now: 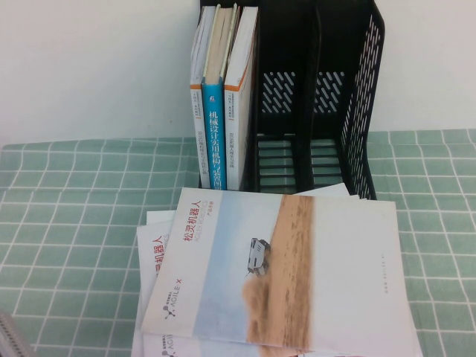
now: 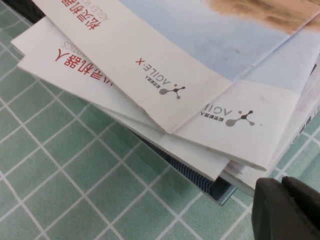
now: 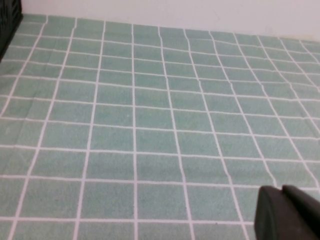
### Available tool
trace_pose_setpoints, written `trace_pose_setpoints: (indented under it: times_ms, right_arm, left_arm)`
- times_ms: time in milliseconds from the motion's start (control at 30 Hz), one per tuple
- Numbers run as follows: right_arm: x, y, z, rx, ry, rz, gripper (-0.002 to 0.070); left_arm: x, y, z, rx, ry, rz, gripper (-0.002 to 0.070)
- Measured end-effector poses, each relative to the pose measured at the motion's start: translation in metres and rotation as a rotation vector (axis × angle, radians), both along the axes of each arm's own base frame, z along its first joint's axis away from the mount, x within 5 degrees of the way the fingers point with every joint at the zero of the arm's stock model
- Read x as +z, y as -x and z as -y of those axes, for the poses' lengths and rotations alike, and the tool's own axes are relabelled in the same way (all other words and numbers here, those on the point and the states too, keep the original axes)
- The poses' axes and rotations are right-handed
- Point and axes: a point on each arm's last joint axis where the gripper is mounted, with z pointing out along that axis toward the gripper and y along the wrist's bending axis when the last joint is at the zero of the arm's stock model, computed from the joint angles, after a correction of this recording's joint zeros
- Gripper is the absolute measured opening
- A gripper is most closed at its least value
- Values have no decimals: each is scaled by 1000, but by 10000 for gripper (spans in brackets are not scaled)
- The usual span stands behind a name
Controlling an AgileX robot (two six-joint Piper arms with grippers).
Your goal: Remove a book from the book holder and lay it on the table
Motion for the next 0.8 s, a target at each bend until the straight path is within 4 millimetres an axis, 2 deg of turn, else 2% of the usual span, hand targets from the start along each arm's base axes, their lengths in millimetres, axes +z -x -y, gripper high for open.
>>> trace_pose_setpoints:
  times_ms: [800]
  right_arm:
    - [0,0,0,14,48,-9,-2]
  left_arm:
    - [0,0,0,1,1,-1,-3]
